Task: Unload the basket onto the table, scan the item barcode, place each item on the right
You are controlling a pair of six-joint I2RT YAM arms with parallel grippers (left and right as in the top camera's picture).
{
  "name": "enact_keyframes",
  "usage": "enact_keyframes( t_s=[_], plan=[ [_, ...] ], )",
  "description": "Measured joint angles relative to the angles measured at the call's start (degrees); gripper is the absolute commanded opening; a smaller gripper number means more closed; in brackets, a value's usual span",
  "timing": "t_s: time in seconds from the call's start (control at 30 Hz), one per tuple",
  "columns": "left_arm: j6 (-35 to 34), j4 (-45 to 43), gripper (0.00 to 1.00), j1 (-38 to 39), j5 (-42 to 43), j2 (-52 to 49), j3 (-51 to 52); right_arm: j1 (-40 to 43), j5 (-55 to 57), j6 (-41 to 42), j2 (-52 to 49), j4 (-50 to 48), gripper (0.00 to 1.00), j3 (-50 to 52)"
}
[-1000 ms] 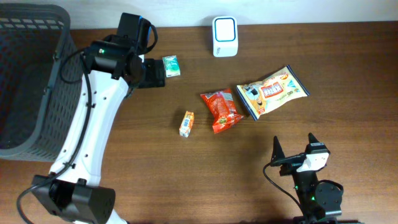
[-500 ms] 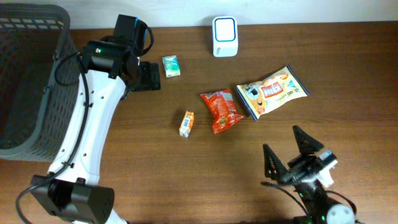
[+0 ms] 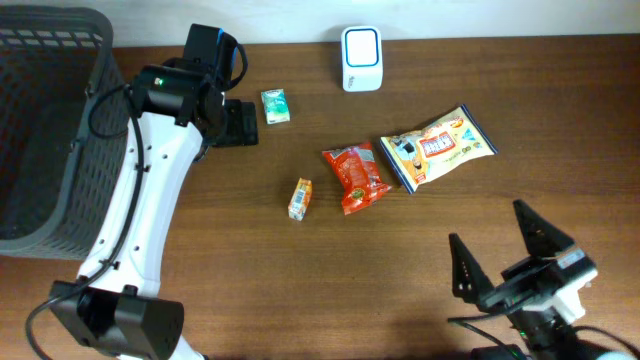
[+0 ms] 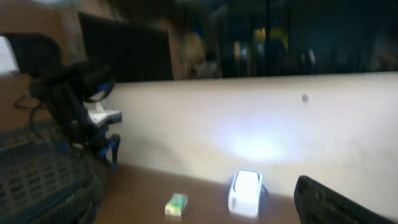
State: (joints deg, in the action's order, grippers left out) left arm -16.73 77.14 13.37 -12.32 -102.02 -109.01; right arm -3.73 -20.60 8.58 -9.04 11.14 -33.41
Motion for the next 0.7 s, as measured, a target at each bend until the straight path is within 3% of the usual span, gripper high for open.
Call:
enact_keyframes(
  t_s=[0.17, 0.27, 0.37, 0.53, 0.7],
  plan=[
    [-0.02, -0.13, 0.99, 0.0, 0.0, 0.0, 0.04, 0.0, -0.79, -2.54, -17.22, 18.43, 0.98, -16.52],
    [-0.02, -0.04, 0.99, 0.0, 0.04, 0.0, 0.07, 0.0, -5.66, -3.02, -28.7, 24.37, 0.98, -25.77],
    [-0.02, 0.57, 0.99, 0.0, 1.14, 0.0, 0.04, 0.0, -17.68, -3.17, -38.42, 24.22, 0.98, -31.52],
    [-0.02, 0.9, 0.99, 0.0, 3.65, 0.0, 0.07, 0.0, -35.52, -3.17, -49.2, 20.9, 0.98, -32.5],
    [-0.13, 1.16, 0.94, 0.0, 4.59, 0.0, 0.07, -1.05, -36.13, 2.78, -62.31, 22.03, 0.95, -32.76]
  ],
)
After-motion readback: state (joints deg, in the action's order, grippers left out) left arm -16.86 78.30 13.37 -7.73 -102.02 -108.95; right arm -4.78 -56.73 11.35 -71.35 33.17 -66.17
